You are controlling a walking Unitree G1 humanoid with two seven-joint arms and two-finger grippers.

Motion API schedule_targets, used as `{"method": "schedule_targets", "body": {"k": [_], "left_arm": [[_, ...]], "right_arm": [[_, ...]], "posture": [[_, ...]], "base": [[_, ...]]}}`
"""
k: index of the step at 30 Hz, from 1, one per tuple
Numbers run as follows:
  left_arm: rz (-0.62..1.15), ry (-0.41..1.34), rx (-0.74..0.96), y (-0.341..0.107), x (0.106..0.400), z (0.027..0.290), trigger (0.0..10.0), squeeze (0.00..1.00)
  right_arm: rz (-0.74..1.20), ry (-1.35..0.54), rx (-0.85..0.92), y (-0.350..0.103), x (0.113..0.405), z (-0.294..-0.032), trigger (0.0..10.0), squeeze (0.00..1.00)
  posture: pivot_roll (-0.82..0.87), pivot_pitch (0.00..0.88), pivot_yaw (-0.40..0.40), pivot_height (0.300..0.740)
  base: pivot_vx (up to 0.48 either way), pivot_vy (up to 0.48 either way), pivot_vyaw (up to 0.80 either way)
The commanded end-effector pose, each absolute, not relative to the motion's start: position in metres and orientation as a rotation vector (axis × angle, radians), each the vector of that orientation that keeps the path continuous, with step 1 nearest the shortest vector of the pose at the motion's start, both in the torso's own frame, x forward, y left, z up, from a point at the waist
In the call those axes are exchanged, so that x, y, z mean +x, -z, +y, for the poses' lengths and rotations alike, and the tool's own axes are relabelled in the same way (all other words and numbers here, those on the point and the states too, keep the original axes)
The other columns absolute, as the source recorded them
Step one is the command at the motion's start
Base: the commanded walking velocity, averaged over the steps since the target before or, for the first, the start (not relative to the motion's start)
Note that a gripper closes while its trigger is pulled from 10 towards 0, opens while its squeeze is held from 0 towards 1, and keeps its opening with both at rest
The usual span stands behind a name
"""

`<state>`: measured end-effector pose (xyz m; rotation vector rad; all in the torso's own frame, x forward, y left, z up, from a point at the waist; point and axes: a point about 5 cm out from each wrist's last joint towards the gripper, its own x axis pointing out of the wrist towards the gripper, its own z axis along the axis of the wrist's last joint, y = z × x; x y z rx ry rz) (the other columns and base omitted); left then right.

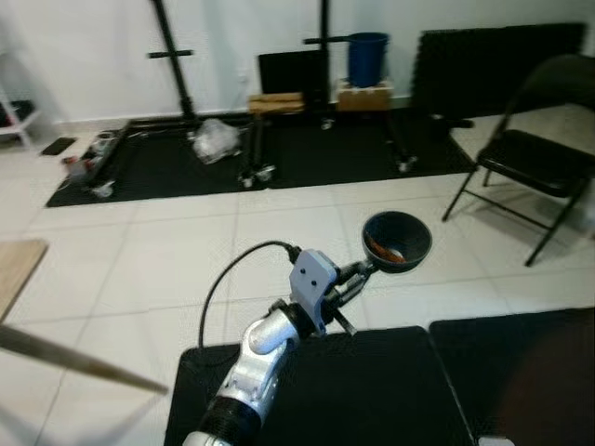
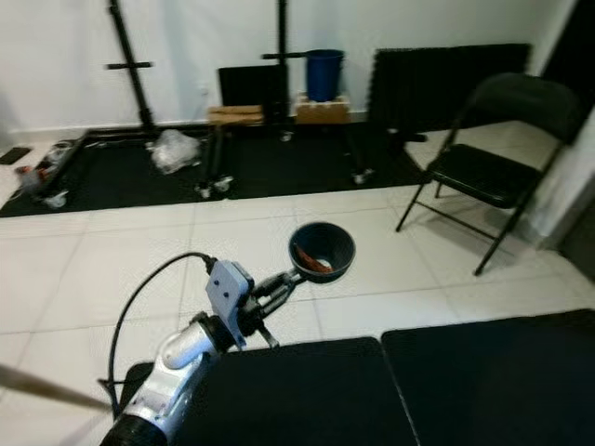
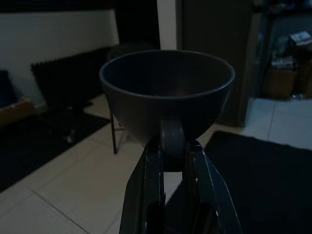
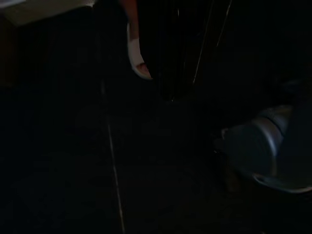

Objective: Restocking fridge

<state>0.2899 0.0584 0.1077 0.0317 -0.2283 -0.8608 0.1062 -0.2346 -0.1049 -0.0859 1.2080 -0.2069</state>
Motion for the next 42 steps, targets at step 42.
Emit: {"method": "schedule_targets", "body": {"k": [42], "left_arm": [[-0.164, 0.733, -0.066, -0.101, 0.301, 0.098, 10.0, 0.0]], "right_arm": [[1.144, 0.157, -0.097, 0.099, 0.12, -0.241, 10.0, 0.0]], "posture": [[0.01, 0.0, 0.002, 0.74]], "base": [[0.0, -0.4, 0.0]]}}
